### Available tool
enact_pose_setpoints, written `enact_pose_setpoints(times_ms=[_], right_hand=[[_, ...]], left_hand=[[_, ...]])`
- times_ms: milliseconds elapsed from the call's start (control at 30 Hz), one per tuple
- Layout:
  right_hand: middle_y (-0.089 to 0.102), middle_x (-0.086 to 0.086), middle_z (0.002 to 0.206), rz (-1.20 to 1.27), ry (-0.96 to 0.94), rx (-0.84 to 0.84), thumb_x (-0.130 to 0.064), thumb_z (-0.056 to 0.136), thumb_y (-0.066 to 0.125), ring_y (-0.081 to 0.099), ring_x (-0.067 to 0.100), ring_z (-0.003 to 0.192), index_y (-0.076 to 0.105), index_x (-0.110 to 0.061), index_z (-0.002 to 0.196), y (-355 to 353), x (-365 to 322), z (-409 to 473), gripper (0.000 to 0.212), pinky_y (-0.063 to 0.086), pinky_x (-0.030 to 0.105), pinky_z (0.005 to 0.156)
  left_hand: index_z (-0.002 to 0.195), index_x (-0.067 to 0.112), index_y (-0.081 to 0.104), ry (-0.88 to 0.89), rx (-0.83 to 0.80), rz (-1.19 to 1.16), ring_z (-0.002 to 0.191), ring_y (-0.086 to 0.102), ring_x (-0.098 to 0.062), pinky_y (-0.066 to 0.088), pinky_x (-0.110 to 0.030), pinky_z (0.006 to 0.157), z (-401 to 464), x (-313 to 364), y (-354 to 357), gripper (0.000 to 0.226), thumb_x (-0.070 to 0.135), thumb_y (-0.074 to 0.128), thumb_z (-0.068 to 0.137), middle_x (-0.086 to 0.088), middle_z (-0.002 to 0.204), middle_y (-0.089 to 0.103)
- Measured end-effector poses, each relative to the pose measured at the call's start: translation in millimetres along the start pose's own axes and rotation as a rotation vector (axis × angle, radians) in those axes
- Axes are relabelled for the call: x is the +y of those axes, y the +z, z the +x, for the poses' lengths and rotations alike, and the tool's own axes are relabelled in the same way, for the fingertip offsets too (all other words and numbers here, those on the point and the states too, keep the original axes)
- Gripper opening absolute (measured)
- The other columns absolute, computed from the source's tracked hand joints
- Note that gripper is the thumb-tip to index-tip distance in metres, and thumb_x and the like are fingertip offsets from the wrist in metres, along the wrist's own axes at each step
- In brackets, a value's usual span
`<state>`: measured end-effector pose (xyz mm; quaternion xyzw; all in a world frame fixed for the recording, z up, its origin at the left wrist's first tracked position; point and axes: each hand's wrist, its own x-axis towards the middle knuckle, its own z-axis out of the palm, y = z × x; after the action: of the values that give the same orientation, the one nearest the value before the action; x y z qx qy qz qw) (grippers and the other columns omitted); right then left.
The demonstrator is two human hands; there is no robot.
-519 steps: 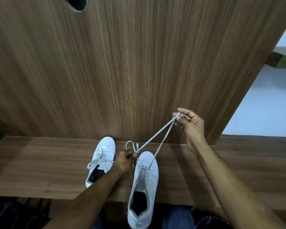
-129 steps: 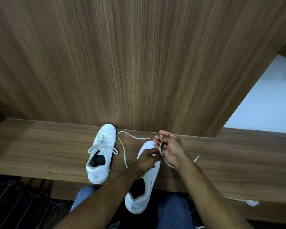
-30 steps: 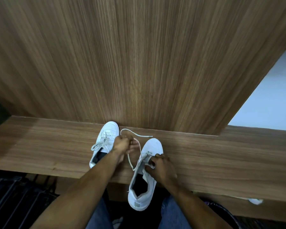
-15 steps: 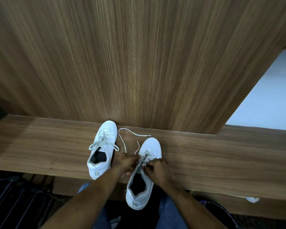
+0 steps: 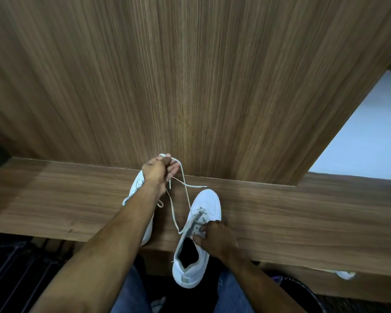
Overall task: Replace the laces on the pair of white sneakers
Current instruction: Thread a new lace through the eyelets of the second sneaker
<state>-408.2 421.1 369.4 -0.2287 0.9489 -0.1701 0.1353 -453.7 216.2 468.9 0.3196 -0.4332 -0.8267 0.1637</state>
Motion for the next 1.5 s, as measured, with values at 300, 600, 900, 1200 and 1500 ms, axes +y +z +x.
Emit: enact_pose_setpoints(times_ms=[300,600,900,1200,1500], right_hand=[[0.071,-0.003,0.095,0.069,0.053,-0.010,-0.059,0.079,0.057,0.066,0.017,0.093,0.068,-0.022,0.091,3,-3,-2,0.041,0.041,0.025,0.066],[0.071,-0.001,0.097,0.044,0.049,-0.022,-0.058,0.081,0.055,0.065,0.020,0.095,0.068,-0.020,0.089,4,-3,-2,0.041,0.047,0.028,0.075],[0.071,-0.007,0.100,0.071,0.075,-0.034,-0.060,0.081,0.054,0.065,0.015,0.097,0.070,-0.024,0.096,7,-4,-3,0.042,0.049,0.028,0.079],[0.072,-0.003,0.100,0.067,0.057,0.003,-0.058,0.082,0.056,0.066,0.019,0.097,0.070,-0.022,0.097,7,-3,-5,0.042,0.049,0.028,0.076],[0.071,-0.002,0.108,0.089,0.070,-0.007,-0.057,0.083,0.058,0.065,0.019,0.102,0.068,-0.020,0.108,8,-2,-6,0.046,0.052,0.030,0.083]], left_hand=[[0.083,0.012,0.058,-0.321,-0.143,0.853,0.039,0.044,-0.011,0.036,-0.016,0.040,-32,-94,-52,0.015,0.024,0.065,0.088,-0.006,0.064,0.053],[0.072,0.007,0.058,-0.101,-0.039,0.499,0.038,0.057,-0.010,0.047,-0.019,0.038,-21,-65,-17,0.020,0.000,0.055,0.091,-0.006,0.053,0.060],[0.093,0.015,0.059,-0.125,0.014,0.310,0.050,0.057,-0.012,0.043,-0.021,0.043,-12,-35,-23,0.004,0.016,0.056,0.094,-0.003,0.068,0.061],[0.054,0.010,0.053,-0.249,-0.177,0.872,0.042,0.047,-0.018,0.035,-0.022,0.044,-35,-101,-48,0.030,0.008,0.069,0.080,-0.012,0.056,0.054],[0.076,0.007,0.066,-0.163,-0.043,0.964,0.085,0.068,-0.037,0.054,-0.037,0.069,-36,-109,-49,0.034,0.036,0.066,0.059,-0.022,0.091,0.070]])
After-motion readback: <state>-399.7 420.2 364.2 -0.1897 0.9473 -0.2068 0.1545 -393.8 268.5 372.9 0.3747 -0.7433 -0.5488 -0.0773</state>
